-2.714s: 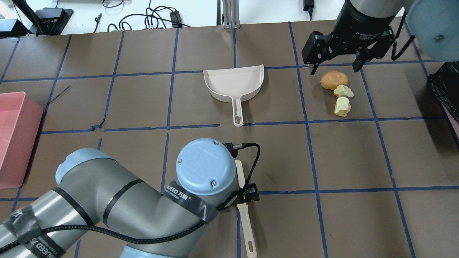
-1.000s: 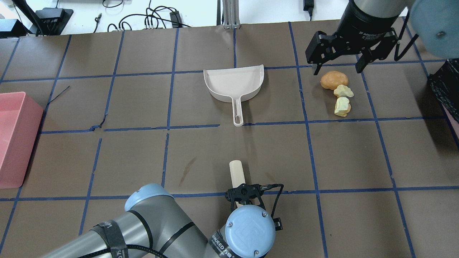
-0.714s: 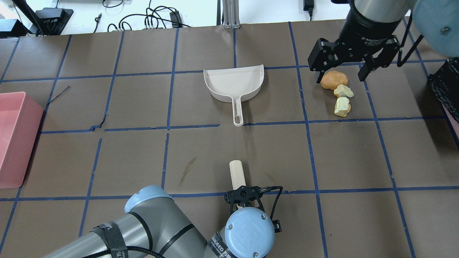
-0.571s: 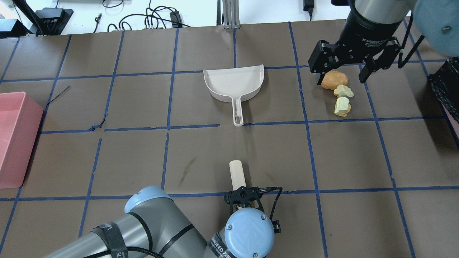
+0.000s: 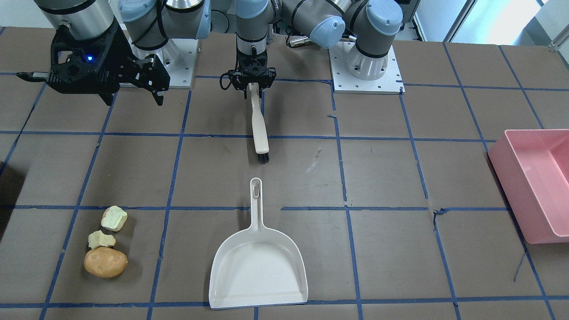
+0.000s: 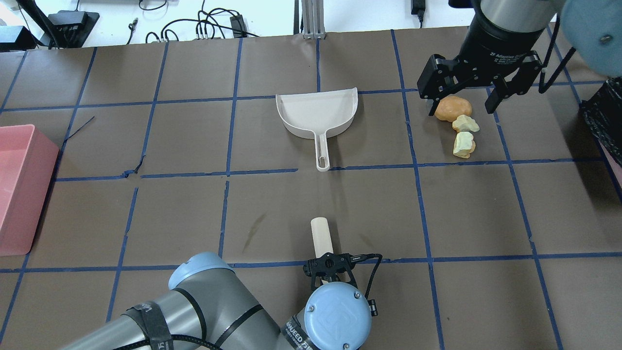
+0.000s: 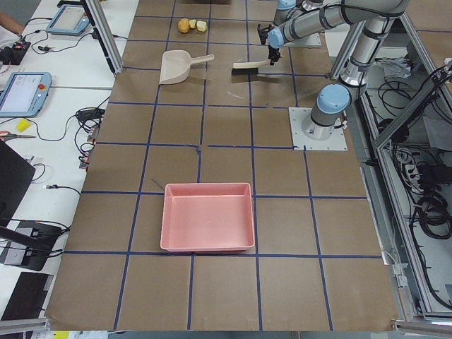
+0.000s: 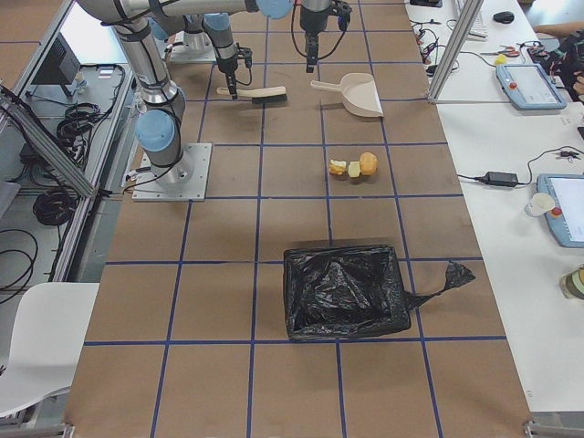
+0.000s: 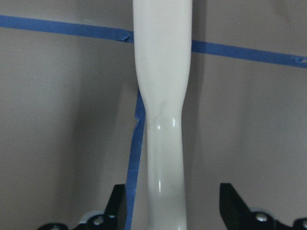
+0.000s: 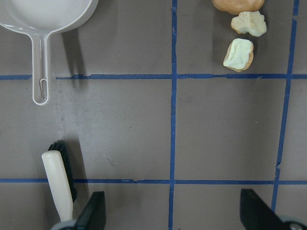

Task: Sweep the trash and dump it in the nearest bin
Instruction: 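Lift the brush with the left gripper while the right gripper moves toward the dustpan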

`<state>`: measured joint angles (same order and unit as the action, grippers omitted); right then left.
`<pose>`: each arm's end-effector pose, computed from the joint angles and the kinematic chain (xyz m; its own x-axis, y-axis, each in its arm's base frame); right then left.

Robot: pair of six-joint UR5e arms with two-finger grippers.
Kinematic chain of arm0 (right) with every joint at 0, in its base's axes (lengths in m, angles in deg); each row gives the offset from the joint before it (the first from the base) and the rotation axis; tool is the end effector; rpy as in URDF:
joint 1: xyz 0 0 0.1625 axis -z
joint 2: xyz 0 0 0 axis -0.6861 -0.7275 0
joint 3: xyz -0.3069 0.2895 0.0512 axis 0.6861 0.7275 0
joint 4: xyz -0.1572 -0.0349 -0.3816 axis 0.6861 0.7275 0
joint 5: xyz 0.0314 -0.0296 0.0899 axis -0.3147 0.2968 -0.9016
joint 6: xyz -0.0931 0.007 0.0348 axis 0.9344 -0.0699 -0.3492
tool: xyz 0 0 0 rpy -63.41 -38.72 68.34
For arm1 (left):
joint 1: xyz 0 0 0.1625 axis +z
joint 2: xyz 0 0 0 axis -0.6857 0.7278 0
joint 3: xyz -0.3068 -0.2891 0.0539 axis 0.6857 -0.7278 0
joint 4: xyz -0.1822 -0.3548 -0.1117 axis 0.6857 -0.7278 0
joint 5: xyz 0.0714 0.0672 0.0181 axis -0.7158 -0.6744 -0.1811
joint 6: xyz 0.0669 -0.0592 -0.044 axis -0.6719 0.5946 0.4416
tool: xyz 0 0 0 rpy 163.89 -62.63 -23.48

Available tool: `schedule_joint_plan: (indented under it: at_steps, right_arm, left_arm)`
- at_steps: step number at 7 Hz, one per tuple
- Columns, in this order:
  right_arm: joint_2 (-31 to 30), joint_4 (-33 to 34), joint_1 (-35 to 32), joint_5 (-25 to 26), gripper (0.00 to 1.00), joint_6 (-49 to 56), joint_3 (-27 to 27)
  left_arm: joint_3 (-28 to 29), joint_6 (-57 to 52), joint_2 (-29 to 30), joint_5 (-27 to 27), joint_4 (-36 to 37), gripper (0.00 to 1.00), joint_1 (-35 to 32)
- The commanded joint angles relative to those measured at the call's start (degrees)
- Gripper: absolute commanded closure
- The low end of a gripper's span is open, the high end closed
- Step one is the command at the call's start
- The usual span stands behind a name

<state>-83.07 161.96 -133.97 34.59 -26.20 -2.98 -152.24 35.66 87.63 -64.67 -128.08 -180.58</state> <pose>0.1414 -0.4856 0.5074 -0.9996 -0.0078 -0.0276 -0.0089 0.9991 0.0404 -0.4016 -0.1925 0.2218 -0.9895 -0.1426 0.0223 -0.1435 0.9887 -0.0441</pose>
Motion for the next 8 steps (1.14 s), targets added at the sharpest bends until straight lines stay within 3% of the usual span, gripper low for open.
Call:
schedule_joint_plan:
  at_steps: [1,5,8]
  right_arm:
    - [-0.09,-0.16,-0.23,-0.08,0.00,-0.21,0.00]
    - [0.09,0.28,-0.06,-0.17,0.02,0.23,0.00]
    - [-0.52,1.95,-0.67,-0.43,0.04,0.85,-1.22]
  left_arm:
    - [0.16,-0.19,-0.17,-0.49,-0.01,1.00,0.00]
    - [0.86,-5.26,-6.13,-5.31,-5.52,1.00,0.35]
    - [1.13,-16.31,-14.03,-5.76,-14.65,1.00,9.37]
